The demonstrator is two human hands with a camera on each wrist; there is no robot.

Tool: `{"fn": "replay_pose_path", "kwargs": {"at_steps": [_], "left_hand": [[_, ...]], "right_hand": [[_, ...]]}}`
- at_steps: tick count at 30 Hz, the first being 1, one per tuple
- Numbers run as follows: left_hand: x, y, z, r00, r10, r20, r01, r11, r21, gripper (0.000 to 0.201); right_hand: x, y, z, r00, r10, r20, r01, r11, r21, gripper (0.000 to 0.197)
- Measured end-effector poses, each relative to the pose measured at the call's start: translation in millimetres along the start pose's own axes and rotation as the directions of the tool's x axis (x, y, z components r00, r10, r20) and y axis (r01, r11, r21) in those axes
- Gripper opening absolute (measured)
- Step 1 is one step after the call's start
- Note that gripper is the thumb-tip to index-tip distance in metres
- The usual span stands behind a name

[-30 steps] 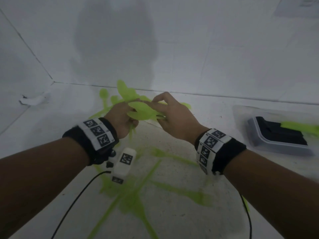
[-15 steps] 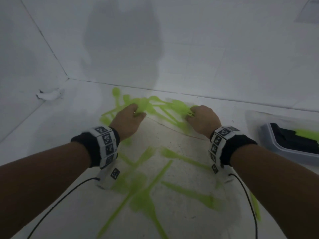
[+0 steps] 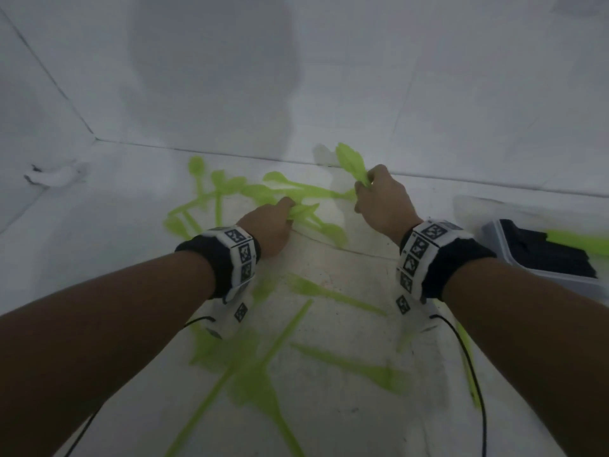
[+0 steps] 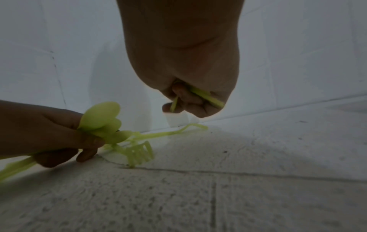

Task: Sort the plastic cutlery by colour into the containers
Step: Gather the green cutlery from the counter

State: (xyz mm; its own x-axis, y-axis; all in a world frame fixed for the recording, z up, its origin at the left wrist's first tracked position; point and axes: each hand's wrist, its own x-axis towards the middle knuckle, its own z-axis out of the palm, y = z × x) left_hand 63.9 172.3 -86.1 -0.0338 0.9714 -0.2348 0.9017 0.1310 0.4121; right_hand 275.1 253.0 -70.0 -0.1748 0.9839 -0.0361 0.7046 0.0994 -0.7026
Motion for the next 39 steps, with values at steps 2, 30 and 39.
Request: {"fn": "replay_pose_path", "kwargs": {"at_steps": [2,30,39], "left_hand": [[-1,0,3,0.999,-0.018,-0.041,0.019,1.000,0.009,0.040],[11,-12,-5,0.849,-0.495,-0.183,0.357,0.794,-0.491,0.064],[-49,-45,-35,0.864,-0.355,-0.357,0.018,0.730,-0.683,0.017]], "right_hand": [[0,1,1,1.000,0.013,0.013,-0.014,0.995,0.099,0.032],[28,-11,34,0.983,-0.131,0.132,0.151,0.975,-0.161,0.028],[25,-38,51,0.956,-0.171,0.238,0.252,0.894,-0.370,0.027]]}}
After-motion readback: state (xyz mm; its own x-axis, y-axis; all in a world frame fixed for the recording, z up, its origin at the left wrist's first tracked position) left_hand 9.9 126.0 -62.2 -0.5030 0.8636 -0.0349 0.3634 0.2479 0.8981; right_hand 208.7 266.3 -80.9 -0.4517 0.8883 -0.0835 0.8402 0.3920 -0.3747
